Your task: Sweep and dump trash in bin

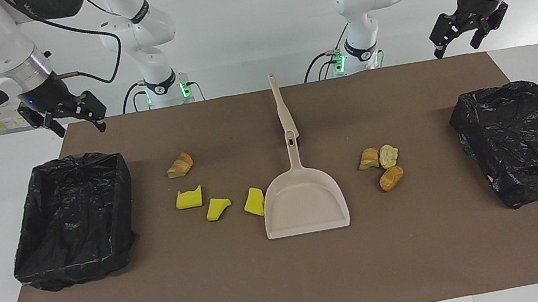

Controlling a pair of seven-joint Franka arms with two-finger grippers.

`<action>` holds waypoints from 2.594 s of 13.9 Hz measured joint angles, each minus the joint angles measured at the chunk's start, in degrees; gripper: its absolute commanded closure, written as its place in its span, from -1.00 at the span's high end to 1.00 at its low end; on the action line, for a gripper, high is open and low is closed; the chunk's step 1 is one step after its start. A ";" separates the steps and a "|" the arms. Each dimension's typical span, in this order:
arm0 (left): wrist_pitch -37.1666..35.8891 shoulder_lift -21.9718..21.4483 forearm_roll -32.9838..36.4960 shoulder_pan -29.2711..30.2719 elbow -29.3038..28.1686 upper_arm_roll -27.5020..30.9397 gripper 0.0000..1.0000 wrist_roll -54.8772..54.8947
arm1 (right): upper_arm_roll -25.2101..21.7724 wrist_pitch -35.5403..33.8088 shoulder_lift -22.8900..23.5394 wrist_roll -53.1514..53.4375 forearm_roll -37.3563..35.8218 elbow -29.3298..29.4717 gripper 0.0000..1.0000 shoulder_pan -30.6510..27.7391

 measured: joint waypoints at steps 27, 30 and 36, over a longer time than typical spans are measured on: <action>0.00 0.00 0.00 0.00 0.00 0.00 1.00 0.00 | -0.02 -0.25 -1.03 0.00 0.00 -1.57 1.00 -0.02; 0.00 0.00 0.00 0.00 0.00 0.00 1.00 0.00 | -0.02 -0.25 -1.20 0.00 0.00 -1.78 1.00 -0.02; 0.00 0.00 0.00 0.00 0.00 0.00 1.00 0.00 | -0.02 -0.25 -1.66 0.00 0.00 -2.26 1.00 -0.02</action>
